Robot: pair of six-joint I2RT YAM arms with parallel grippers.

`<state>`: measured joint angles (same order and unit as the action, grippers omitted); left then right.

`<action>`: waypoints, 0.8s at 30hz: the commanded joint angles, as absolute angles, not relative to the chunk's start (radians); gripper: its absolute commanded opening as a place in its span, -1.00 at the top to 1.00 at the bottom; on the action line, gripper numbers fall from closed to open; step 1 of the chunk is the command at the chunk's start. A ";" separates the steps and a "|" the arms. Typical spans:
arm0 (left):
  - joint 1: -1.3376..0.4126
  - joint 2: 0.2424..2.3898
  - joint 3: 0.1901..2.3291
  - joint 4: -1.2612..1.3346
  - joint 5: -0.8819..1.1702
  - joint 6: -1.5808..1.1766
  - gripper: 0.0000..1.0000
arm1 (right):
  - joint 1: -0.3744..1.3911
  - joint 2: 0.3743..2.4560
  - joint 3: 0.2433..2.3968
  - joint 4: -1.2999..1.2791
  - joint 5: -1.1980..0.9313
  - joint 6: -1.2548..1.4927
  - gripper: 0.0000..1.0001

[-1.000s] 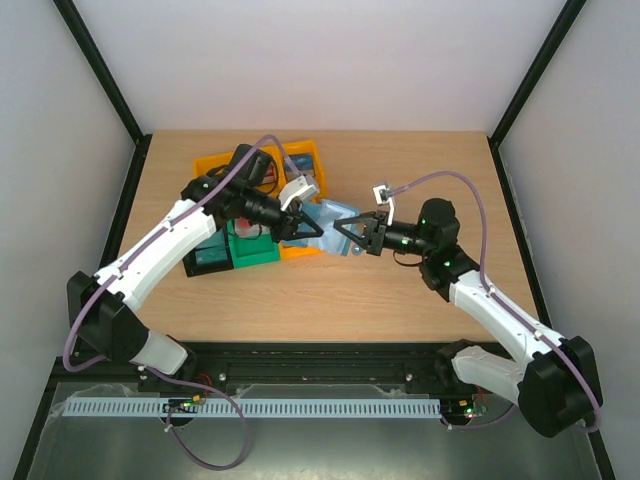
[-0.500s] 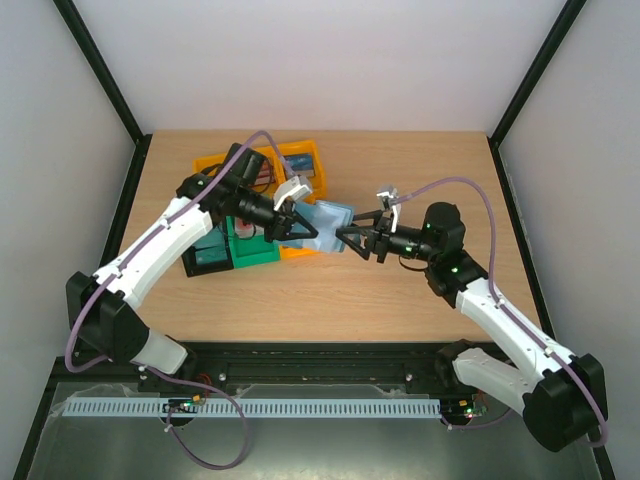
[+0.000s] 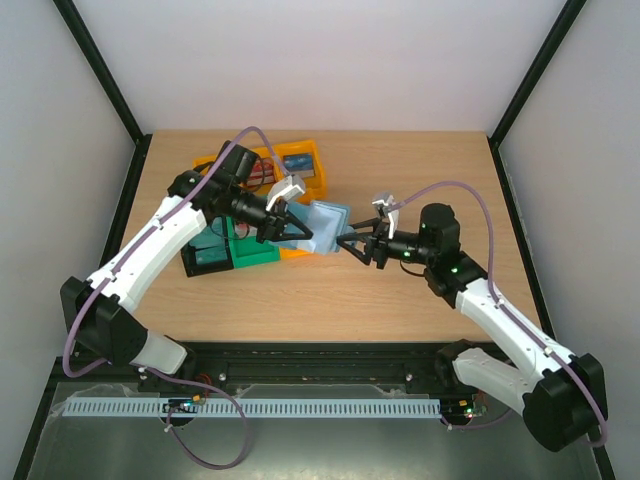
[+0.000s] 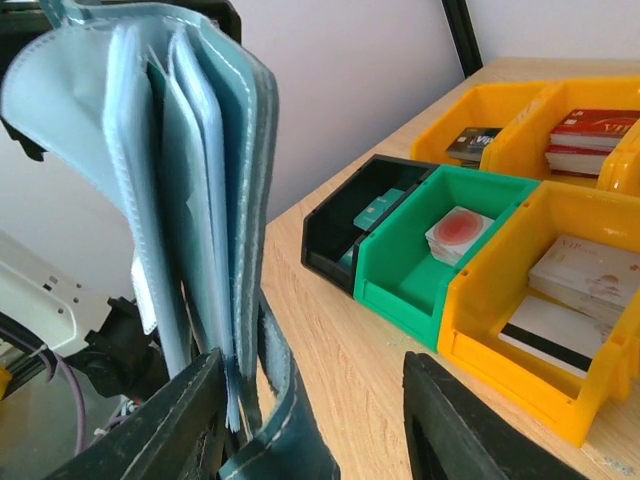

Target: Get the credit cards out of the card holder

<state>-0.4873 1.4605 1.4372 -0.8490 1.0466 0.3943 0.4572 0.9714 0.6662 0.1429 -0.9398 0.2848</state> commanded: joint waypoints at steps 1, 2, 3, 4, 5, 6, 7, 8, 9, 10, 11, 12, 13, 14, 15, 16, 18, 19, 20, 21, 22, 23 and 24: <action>-0.483 1.438 1.467 -0.865 1.108 0.428 0.96 | 0.453 1.011 0.675 0.170 -0.963 0.298 0.04; -0.483 1.439 1.465 -0.863 1.109 0.428 0.96 | 0.453 1.022 0.675 0.179 -0.972 0.306 0.02; -0.483 1.440 1.464 -0.859 1.109 0.424 0.96 | 0.453 1.034 0.679 0.183 -0.983 0.310 0.00; -0.483 1.439 1.462 -0.858 1.108 0.421 0.96 | 0.453 1.043 0.682 0.186 -0.993 0.311 -0.02; -0.483 1.439 1.460 -0.854 1.105 0.419 0.96 | 0.453 1.050 0.684 0.192 -1.007 0.313 -0.04; -0.483 1.440 1.458 -0.852 1.104 0.416 0.96 | 0.454 1.054 0.683 0.204 -1.024 0.320 -0.06; -0.483 1.441 1.456 -0.848 1.100 0.415 0.96 | 0.454 1.057 0.681 0.221 -1.038 0.328 -0.08; -0.483 1.442 1.454 -0.846 1.099 0.411 0.96 | 0.455 1.058 0.679 0.239 -1.049 0.339 -0.09; -0.483 1.443 1.453 -0.844 1.095 0.410 0.96 | 0.454 1.058 0.675 0.255 -1.053 0.349 -0.10; -0.483 1.446 1.452 -0.843 1.095 0.408 0.96 | 0.454 1.058 0.673 0.277 -1.056 0.362 -0.10; -0.483 1.448 1.450 -0.841 1.094 0.407 0.96 | 0.454 1.059 0.669 0.296 -1.060 0.377 -0.10; -0.484 1.449 1.449 -0.837 1.092 0.404 0.96 | 0.455 1.064 0.667 0.321 -1.071 0.392 -0.11; -0.485 1.451 1.446 -0.834 1.089 0.400 0.96 | 0.457 1.068 0.666 0.341 -1.083 0.408 -0.15; -0.486 1.451 1.444 -0.830 1.083 0.397 0.96 | 0.460 1.073 0.667 0.349 -1.092 0.411 -0.19; -0.487 1.453 1.443 -0.826 1.077 0.391 0.96 | 0.463 1.076 0.670 0.350 -1.091 0.409 -0.20; -0.488 1.453 1.442 -0.824 1.075 0.390 0.96 | 0.467 1.078 0.673 0.349 -1.085 0.410 -0.21; -0.490 1.453 1.440 -0.822 1.071 0.389 0.96 | 0.470 1.082 0.676 0.352 -1.066 0.414 -0.21; -0.493 1.454 1.440 -0.822 1.070 0.390 0.96 | 0.472 1.084 0.676 0.367 -1.061 0.426 -0.20; -0.495 1.456 1.438 -0.822 1.069 0.390 0.96 | 0.474 1.087 0.675 0.388 -1.061 0.441 -0.17; -0.499 1.457 1.437 -0.822 1.067 0.390 0.95 | 0.476 1.090 0.673 0.415 -1.062 0.464 -0.11; -0.503 1.459 1.436 -0.821 1.064 0.391 0.96 | 0.480 1.092 0.668 0.457 -1.066 0.492 0.01; -0.508 1.462 1.435 -0.819 1.059 0.388 0.96 | 0.485 1.097 0.661 0.508 -1.070 0.529 0.19; -0.512 1.464 1.434 -0.813 1.048 0.380 0.96 | 0.490 1.100 0.656 0.550 -1.076 0.559 0.43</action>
<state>-0.4915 1.4609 1.4372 -0.8387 1.0424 0.3885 0.4702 1.0893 0.6643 0.3454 -1.0554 0.4385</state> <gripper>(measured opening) 0.073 0.446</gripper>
